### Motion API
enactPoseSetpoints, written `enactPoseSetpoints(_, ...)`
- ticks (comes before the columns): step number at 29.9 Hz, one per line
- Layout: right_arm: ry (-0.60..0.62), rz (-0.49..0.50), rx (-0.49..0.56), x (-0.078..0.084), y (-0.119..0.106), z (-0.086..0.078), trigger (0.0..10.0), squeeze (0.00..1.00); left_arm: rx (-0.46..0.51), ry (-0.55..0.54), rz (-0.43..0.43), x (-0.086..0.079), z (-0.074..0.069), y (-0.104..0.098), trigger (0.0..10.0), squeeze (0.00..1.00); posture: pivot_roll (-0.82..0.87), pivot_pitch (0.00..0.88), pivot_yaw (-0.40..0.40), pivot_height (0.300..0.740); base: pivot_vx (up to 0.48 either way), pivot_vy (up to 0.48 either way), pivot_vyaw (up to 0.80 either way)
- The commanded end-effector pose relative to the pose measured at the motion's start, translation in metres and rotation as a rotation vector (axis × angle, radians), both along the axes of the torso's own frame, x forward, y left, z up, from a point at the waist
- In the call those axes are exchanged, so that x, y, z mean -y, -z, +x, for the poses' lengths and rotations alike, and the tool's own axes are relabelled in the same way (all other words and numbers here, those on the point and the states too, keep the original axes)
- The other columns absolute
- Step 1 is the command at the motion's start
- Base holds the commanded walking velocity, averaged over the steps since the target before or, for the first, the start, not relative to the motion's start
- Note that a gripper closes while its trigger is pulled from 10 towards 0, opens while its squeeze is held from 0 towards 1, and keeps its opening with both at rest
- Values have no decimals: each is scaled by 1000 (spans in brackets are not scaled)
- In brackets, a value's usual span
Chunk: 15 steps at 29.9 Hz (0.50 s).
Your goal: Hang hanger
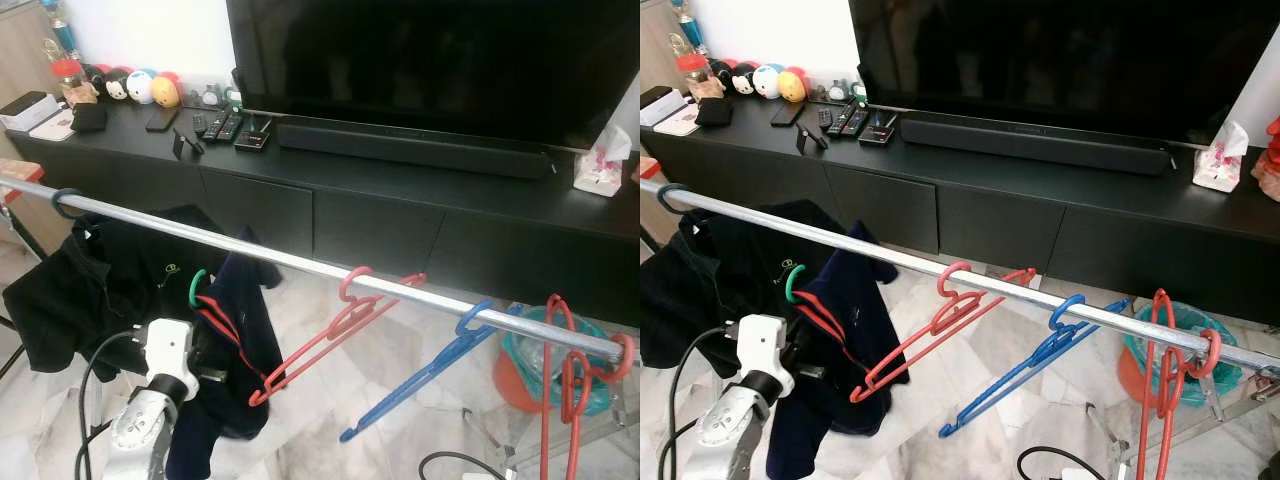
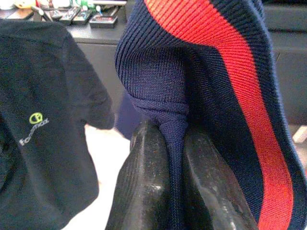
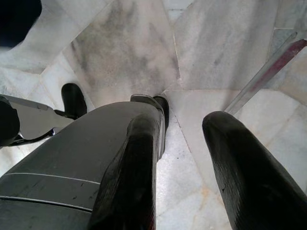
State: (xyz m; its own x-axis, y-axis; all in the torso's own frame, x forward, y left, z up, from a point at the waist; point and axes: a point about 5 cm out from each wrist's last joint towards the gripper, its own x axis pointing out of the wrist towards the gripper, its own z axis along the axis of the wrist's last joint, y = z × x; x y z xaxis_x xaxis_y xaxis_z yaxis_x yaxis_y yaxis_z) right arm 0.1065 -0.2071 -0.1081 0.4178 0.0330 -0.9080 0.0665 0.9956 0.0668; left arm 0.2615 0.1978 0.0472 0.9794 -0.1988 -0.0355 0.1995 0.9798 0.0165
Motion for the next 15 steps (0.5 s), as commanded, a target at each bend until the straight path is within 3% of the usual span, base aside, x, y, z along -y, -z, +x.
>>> enactPoseSetpoints(1,8,2,1,0,0,-2,10000,0,17,0,3,2,2,-5,10000,0,-96,0,26,740,0,0,0)
enactPoseSetpoints(6,18,7,4,-1,1,-2,10000,0,9,-8,3,5,5,-4,10000,0,-103,0,30,740,0,0,0)
enactPoseSetpoints(15,23,7,8,-1,0,-1,10000,0,15,-19,-9,6,8,-7,10000,0,-98,0,29,740,-268,0,0)
